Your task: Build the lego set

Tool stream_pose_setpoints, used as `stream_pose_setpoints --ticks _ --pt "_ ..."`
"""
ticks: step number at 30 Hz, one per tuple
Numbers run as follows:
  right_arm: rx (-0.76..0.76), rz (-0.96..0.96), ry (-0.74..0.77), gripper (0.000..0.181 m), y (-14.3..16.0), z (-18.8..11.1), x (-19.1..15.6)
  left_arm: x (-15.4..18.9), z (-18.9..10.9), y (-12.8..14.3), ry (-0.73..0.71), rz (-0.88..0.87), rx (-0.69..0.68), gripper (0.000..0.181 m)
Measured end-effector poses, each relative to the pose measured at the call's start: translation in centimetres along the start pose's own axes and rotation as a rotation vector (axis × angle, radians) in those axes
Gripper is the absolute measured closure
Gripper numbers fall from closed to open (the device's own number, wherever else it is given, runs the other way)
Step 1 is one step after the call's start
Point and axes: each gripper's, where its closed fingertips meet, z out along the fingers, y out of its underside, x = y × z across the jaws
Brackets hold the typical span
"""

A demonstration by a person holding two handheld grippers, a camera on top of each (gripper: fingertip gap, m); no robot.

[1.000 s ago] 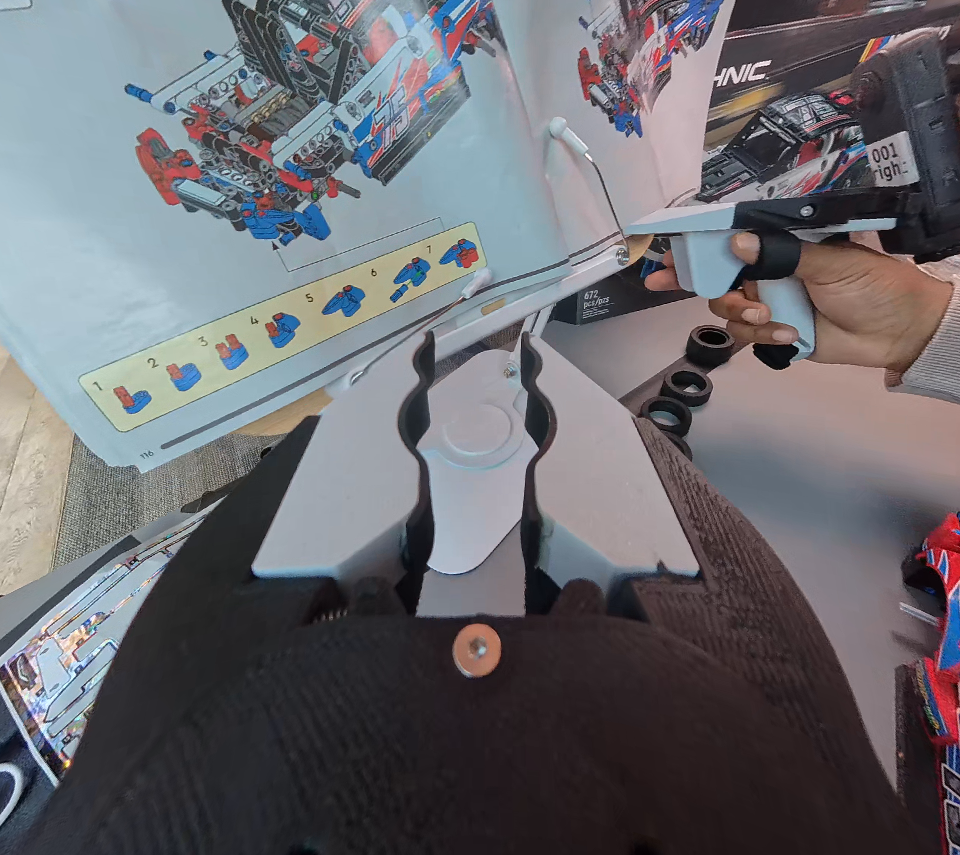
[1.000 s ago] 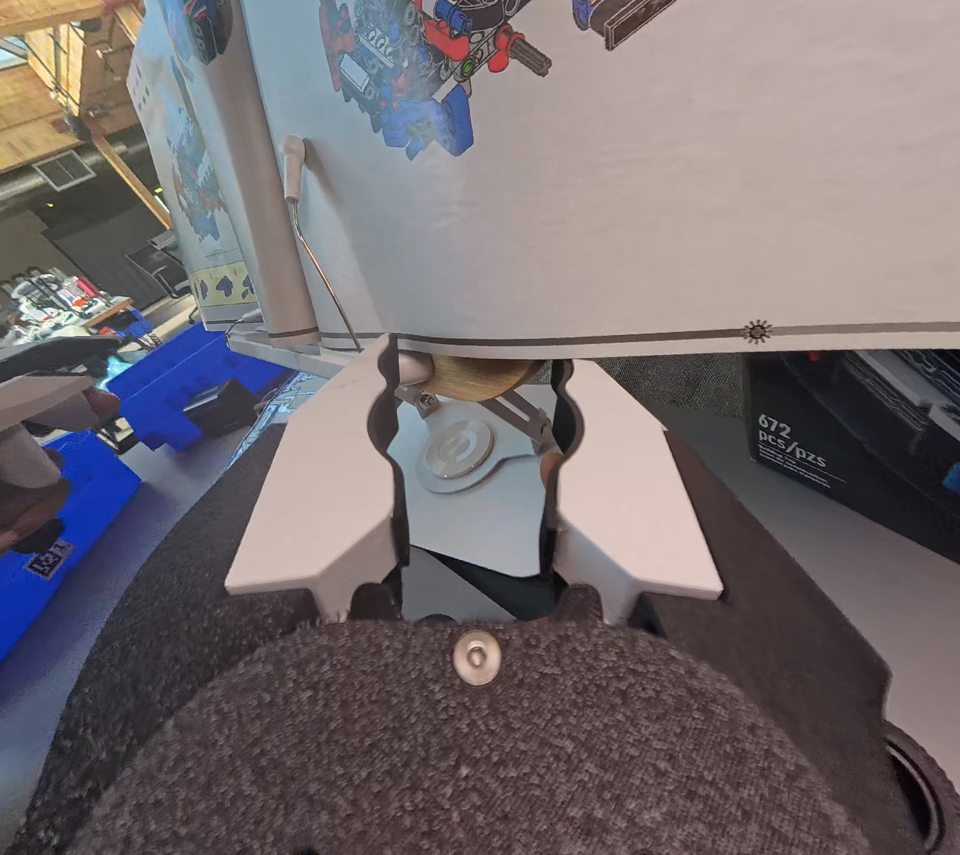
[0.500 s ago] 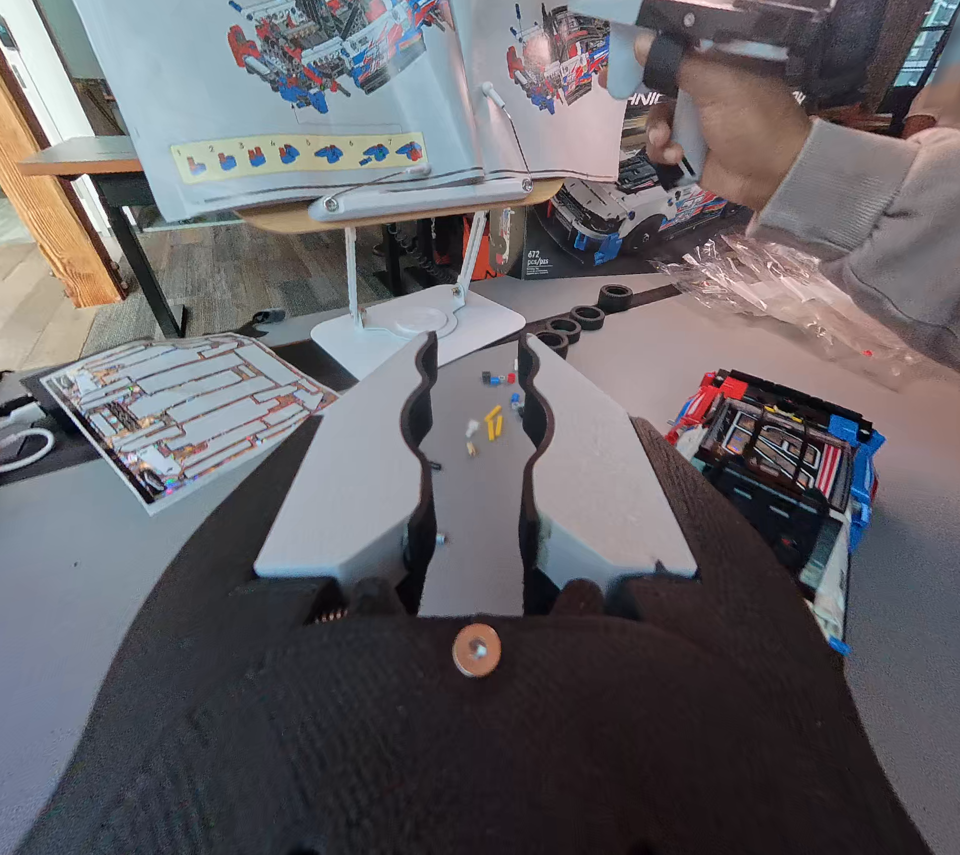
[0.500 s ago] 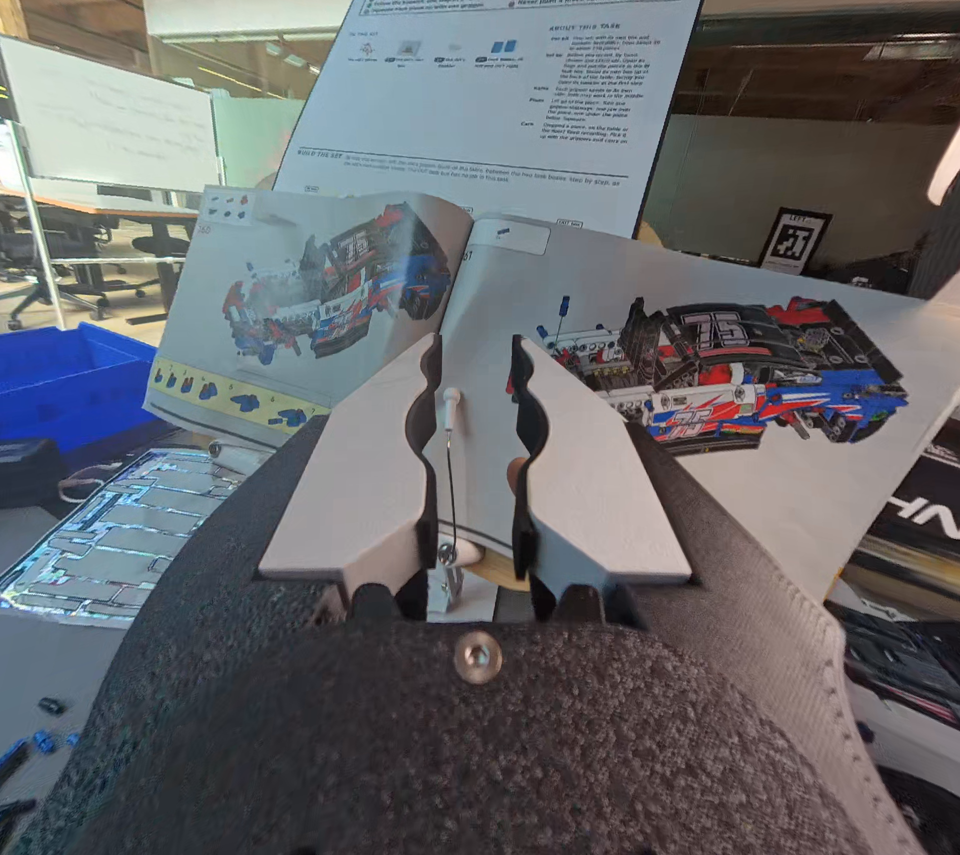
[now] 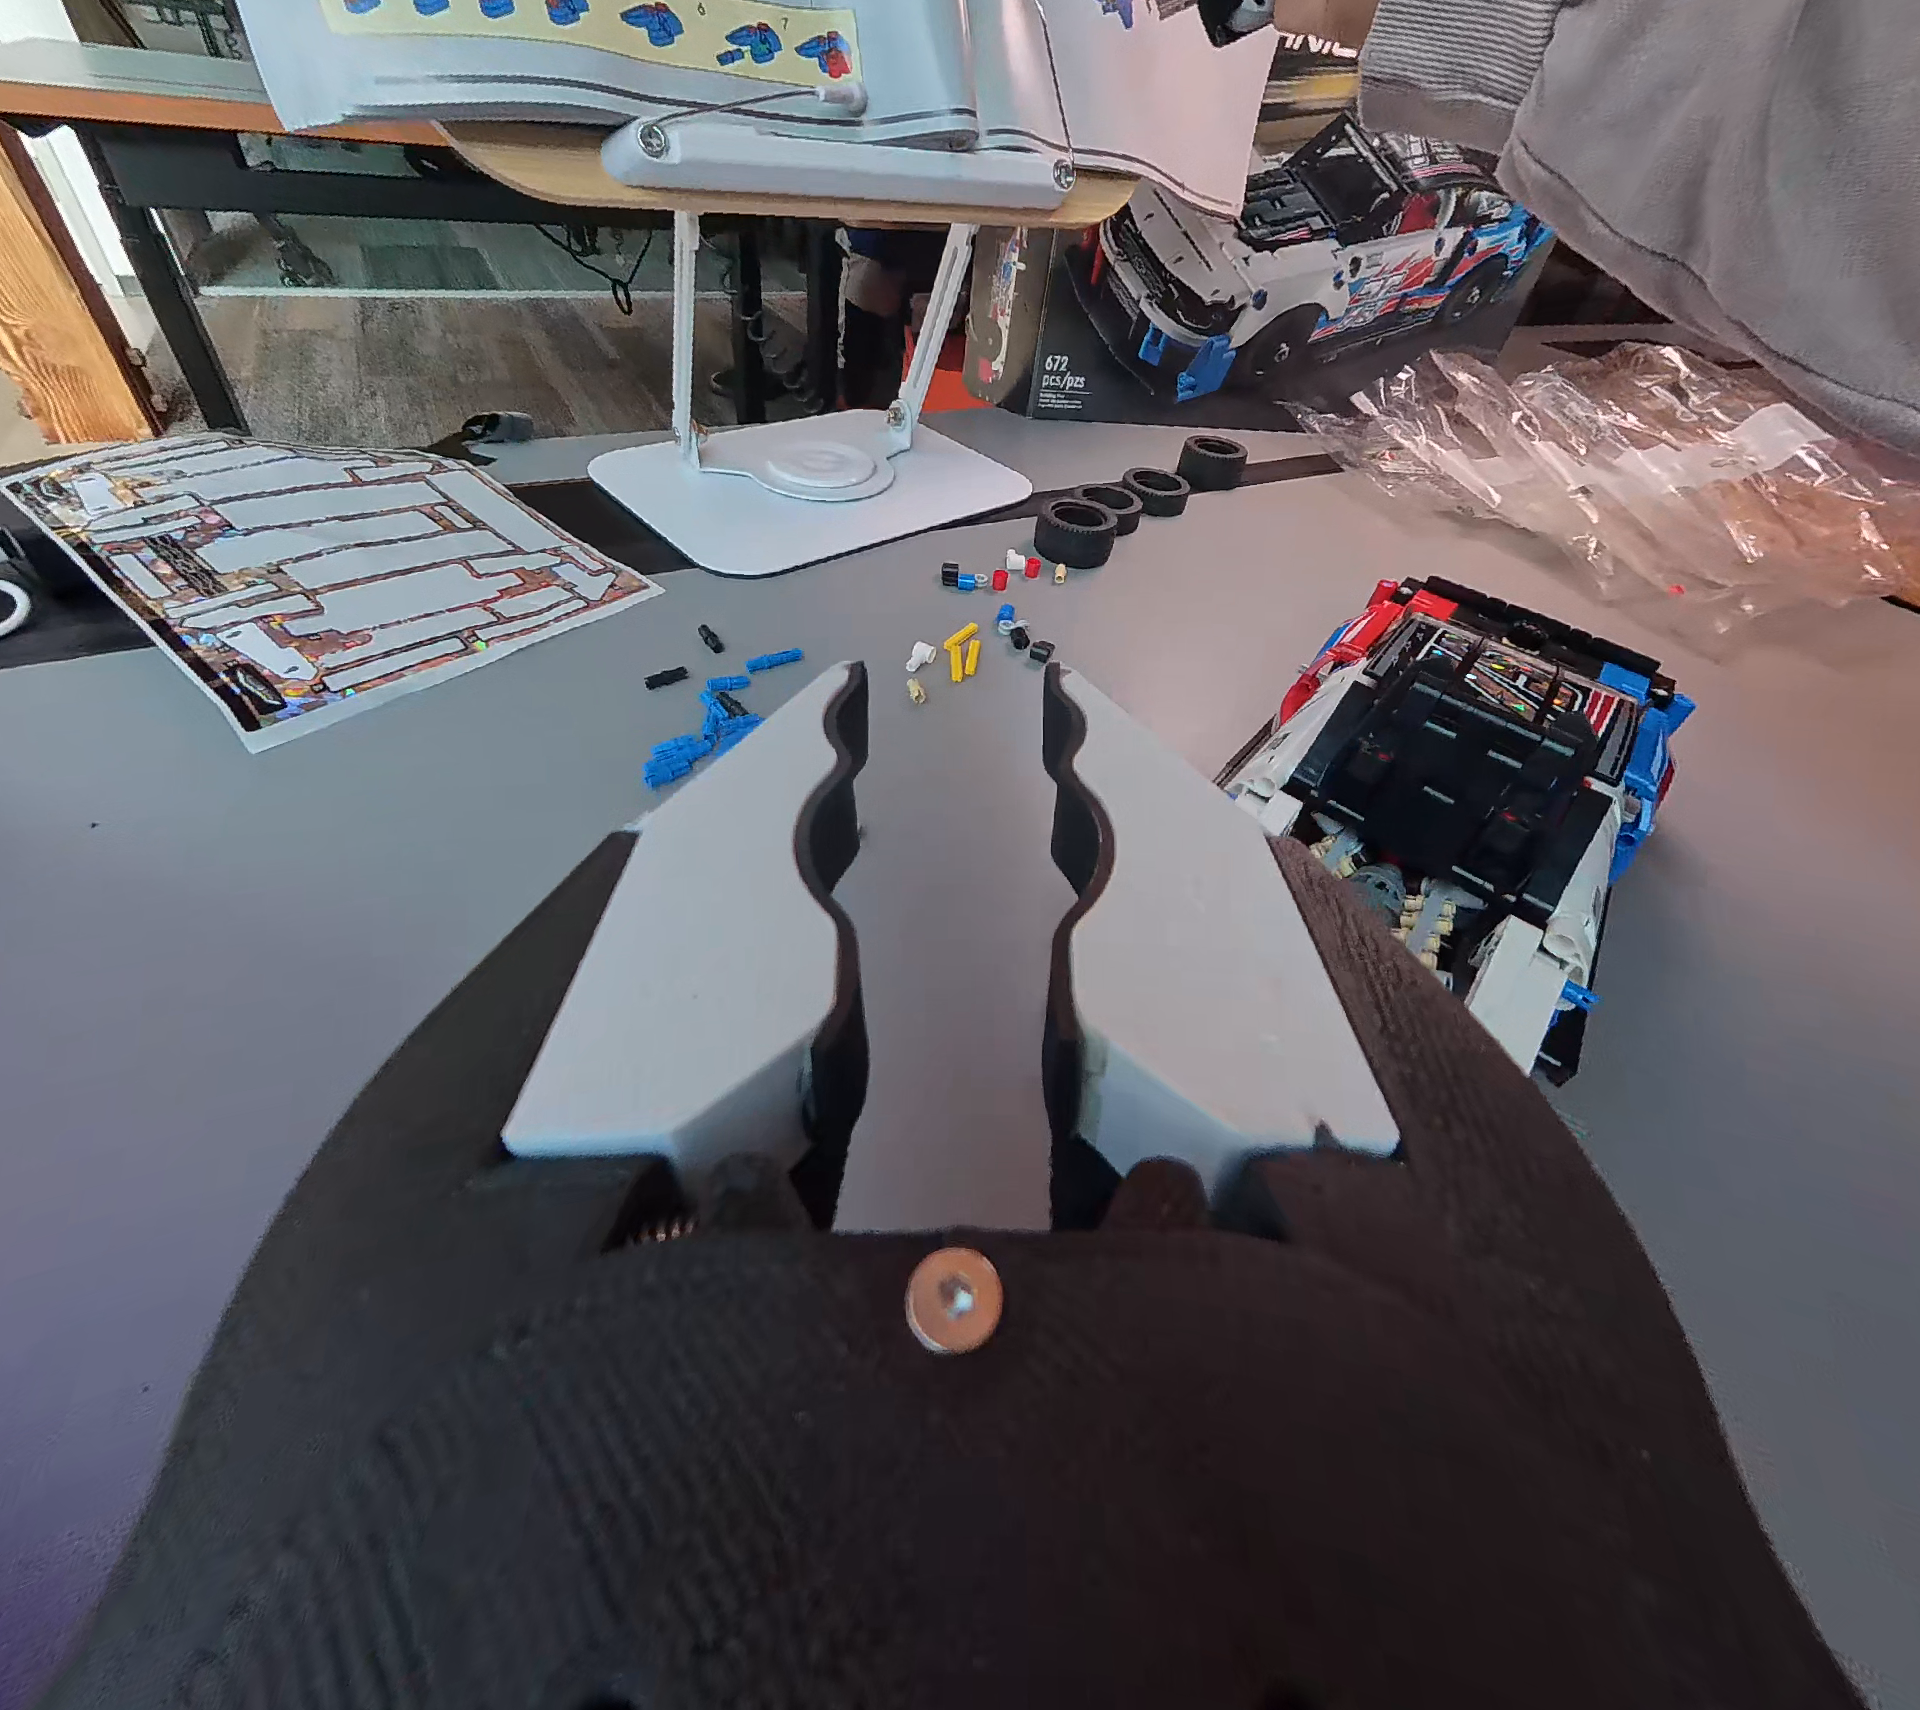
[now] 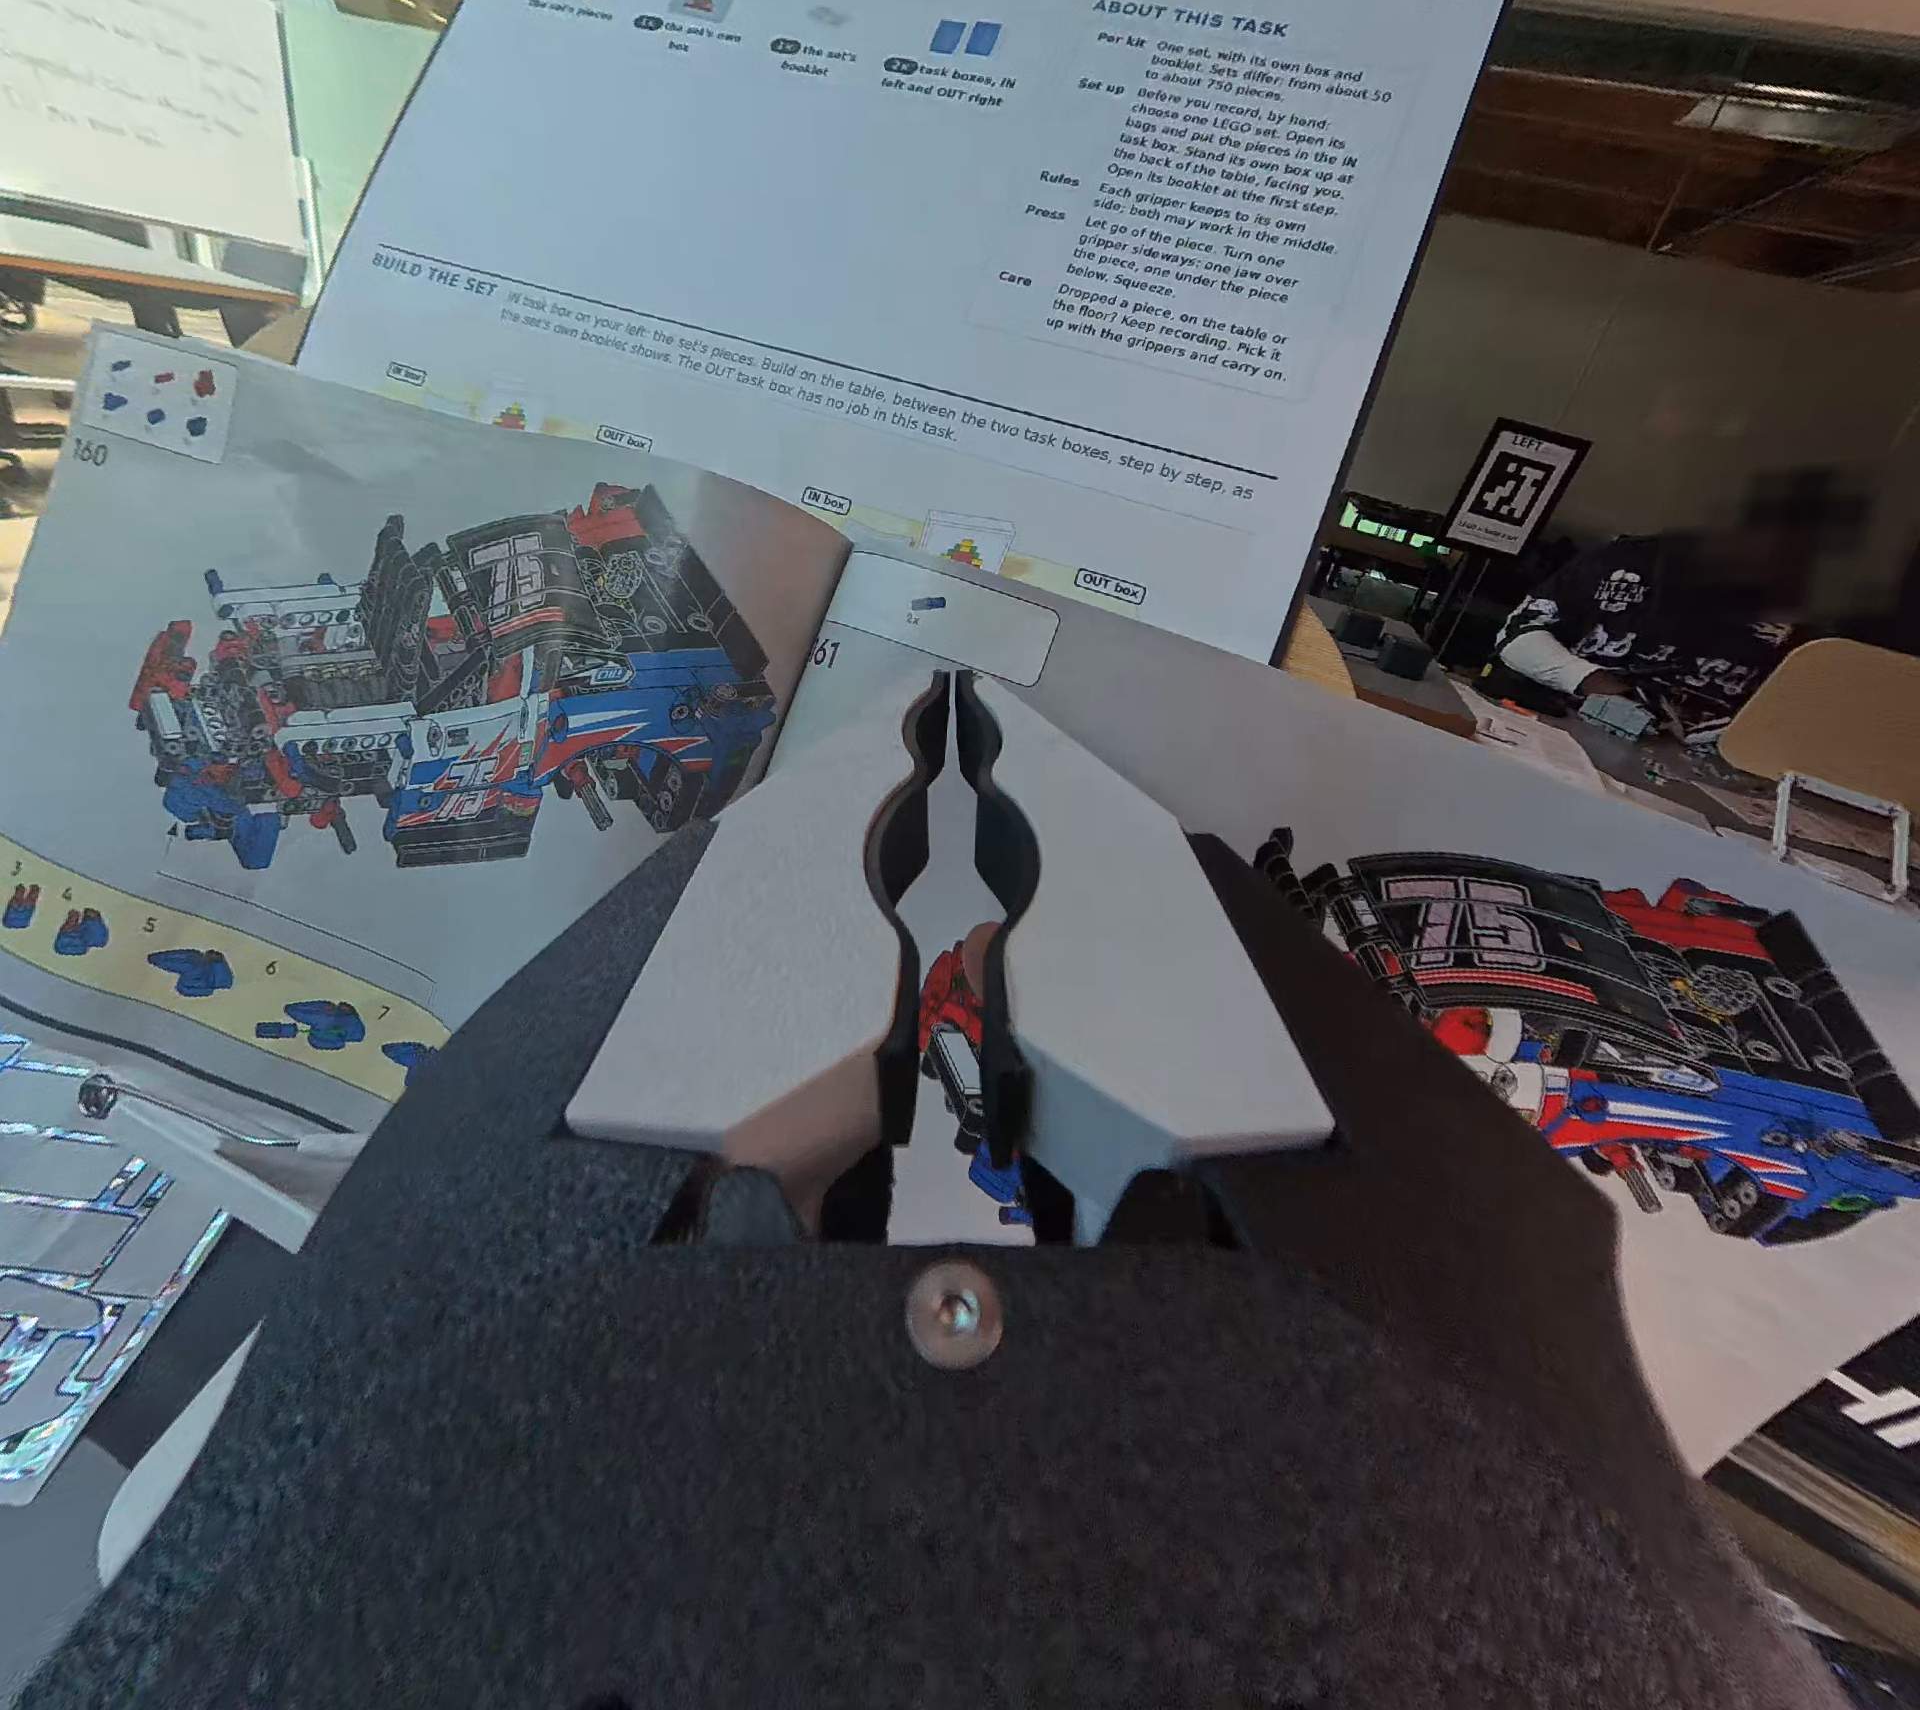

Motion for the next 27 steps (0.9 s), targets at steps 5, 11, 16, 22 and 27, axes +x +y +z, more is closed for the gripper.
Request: stream_pose_setpoints --ticks 5,11,16,22,27 --pt "-0.01 -0.035 0.005 0.181 0.9 -0.5 0.7 0.3 0.0 0.4 0.012 0.018 -0.001 0.152" --pt "0.03 -0.003 -0.002 0.177 1.3 -3.1 1.8 0.2 -0.2 0.6 0.003 0.041 0.005 0.153" --pt "0.031 -0.013 -0.019 0.176 3.0 -5.4 2.2 0.5 0.3 1.4 0.014 0.045 -0.016 0.153" --pt "0.039 0.014 -0.039 0.174 4.7 -7.7 2.4 0.9 0.8 2.3 0.026 0.063 -0.045 0.153" --pt "0.054 -0.006 -0.1 0.167 5.7 -9.0 0.7 1.0 0.8 2.2 0.037 0.042 -0.038 0.153"
